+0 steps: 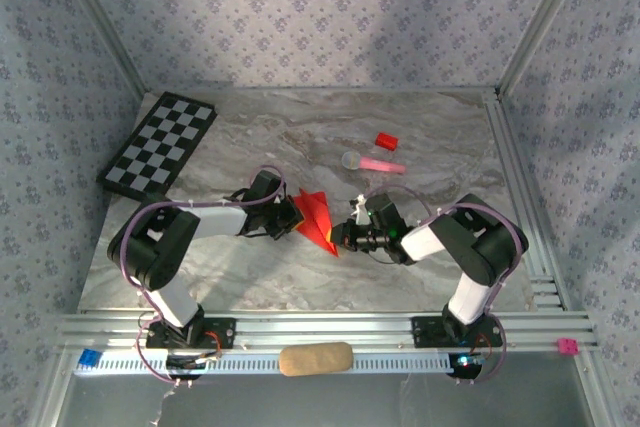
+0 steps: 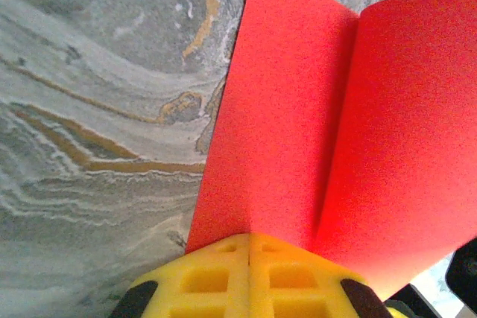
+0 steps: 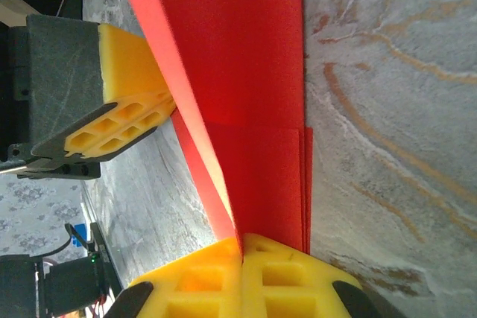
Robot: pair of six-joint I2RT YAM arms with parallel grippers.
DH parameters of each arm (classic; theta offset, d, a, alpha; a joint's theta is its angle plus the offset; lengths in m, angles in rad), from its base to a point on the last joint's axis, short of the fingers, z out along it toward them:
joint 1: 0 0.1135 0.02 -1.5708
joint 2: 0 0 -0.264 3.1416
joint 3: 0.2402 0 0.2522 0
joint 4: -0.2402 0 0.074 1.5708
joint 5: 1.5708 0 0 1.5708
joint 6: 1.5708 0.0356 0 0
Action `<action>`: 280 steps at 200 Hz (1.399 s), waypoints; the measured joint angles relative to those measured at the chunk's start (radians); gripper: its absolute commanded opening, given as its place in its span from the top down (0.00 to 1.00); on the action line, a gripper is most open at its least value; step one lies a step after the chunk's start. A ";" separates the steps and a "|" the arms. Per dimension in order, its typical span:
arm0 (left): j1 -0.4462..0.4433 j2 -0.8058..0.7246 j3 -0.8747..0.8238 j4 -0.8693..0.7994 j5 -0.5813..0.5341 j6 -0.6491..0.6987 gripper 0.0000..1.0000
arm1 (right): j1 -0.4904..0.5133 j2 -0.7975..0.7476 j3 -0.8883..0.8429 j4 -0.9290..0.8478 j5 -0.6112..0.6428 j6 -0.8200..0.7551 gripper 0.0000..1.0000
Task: Fold a paper plane with a square sheet of paper (pick it up from the middle)
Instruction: Fourth fold the wing at the center of the table.
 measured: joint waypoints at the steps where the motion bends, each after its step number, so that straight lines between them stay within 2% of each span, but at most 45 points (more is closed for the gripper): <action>1: 0.000 0.000 0.000 0.000 0.000 0.002 0.95 | 0.000 0.000 0.000 0.001 -0.001 0.000 1.00; 66: -0.006 -0.021 0.009 -0.037 -0.026 0.057 0.86 | -0.007 0.007 0.007 -0.004 -0.018 0.011 1.00; 117: -0.050 -0.063 0.049 -0.004 -0.002 0.122 0.90 | -0.013 0.012 0.009 -0.004 -0.031 0.015 1.00; 157: -0.058 -0.003 0.075 0.066 0.061 0.124 0.92 | -0.018 0.016 0.011 -0.004 -0.041 0.022 1.00; 280: -0.058 0.062 0.092 0.079 0.056 0.100 0.91 | -0.025 0.018 0.028 -0.039 -0.059 0.029 1.00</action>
